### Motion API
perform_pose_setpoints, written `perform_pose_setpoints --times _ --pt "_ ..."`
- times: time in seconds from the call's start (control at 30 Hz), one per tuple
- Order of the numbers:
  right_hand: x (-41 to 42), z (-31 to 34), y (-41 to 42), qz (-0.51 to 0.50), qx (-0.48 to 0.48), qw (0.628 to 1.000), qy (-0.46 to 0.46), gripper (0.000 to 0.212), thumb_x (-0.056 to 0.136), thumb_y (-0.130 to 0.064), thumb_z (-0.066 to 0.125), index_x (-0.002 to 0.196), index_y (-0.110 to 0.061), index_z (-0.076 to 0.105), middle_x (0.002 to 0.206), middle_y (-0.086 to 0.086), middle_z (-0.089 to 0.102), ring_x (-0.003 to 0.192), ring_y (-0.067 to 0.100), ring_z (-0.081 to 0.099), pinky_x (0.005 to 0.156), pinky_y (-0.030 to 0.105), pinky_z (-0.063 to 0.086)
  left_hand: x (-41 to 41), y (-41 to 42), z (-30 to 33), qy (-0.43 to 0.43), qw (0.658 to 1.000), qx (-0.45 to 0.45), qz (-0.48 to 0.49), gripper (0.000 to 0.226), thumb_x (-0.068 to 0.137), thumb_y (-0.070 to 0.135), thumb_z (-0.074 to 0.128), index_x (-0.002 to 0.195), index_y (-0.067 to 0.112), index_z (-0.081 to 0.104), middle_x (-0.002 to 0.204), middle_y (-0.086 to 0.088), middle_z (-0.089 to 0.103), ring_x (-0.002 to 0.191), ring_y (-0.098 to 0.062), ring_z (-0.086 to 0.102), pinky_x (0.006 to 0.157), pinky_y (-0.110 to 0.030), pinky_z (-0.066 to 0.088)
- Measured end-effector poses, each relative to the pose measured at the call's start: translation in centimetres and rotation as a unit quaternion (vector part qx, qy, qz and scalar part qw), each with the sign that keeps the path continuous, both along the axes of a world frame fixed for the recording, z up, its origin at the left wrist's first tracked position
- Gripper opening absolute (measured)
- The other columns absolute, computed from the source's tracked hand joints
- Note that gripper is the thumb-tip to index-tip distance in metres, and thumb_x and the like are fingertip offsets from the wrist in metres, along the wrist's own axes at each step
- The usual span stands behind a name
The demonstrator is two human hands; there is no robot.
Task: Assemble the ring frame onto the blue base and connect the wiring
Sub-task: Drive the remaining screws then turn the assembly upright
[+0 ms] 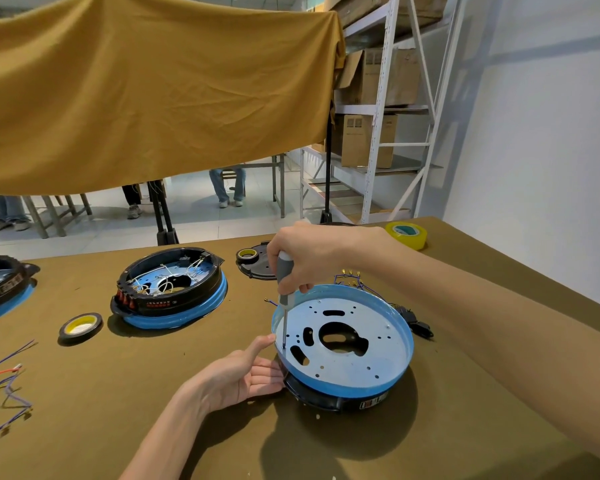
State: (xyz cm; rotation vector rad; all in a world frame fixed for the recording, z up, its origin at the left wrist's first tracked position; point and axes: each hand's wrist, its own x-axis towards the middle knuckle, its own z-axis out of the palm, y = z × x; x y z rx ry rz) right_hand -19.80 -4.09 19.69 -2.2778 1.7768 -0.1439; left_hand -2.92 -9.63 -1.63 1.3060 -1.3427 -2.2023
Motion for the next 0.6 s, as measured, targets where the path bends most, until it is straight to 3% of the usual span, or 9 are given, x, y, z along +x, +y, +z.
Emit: perform_pose_setpoints --times 0.6 --pt "0.65 -0.36 -0.41 -0.006 -0.01 1.0 0.005 0.02 0.09 -0.024 0.077 0.087 -0.011 0.062 0.072 0.004 0.077 0.056 0.013 0.073 0.054 0.023 0.057 -0.26 -0.25 -0.38 0.001 1.0 -0.003 0.005 0.087 0.057 0.055 0.084 0.111 -0.01 0.065 0.102 -0.027 0.076 0.088 -0.031 0.078 0.071 -0.034 0.065"
